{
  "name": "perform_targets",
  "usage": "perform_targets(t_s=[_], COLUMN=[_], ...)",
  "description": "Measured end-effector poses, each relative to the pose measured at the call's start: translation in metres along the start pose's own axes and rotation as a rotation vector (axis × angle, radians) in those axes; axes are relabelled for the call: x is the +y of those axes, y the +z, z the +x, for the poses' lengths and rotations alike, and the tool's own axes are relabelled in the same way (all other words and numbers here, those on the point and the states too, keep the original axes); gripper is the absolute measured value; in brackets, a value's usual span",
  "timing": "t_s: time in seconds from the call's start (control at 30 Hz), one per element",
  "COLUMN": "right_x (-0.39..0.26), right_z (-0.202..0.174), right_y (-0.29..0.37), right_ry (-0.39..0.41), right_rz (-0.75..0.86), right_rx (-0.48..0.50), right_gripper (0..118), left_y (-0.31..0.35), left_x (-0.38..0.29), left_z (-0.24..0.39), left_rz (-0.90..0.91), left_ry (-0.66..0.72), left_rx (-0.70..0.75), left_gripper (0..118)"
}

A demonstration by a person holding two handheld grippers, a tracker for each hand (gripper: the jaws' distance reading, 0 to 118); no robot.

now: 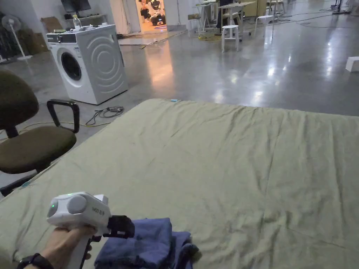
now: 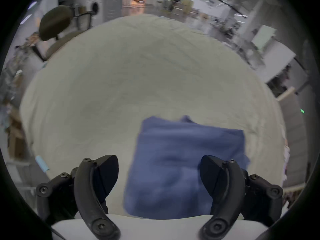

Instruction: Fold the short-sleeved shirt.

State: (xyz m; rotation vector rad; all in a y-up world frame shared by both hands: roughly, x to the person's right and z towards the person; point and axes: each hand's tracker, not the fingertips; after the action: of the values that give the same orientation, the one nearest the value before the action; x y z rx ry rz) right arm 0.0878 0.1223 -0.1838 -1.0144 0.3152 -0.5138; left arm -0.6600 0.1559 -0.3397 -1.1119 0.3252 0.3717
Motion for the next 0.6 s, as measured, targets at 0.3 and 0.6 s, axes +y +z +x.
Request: perform_targets(t_s=[0.3,0.6], right_x=[0.028,0.06], right_z=[-0.013,-0.075], right_y=[0.044,0.136], right_ry=[0.142,0.422], right_rz=[0.229,0.596], right_rx=[-0.013,-0.039], right_gripper=[0,0], left_y=[0.169,0.302], left_x=[-0.027,-0.182], left_z=[0.048,0.183], left_rz=[0.452,0.931], left_ry=[-0.303,-0.452], left_rx=[0.0,-0.276], left_gripper=[98,98])
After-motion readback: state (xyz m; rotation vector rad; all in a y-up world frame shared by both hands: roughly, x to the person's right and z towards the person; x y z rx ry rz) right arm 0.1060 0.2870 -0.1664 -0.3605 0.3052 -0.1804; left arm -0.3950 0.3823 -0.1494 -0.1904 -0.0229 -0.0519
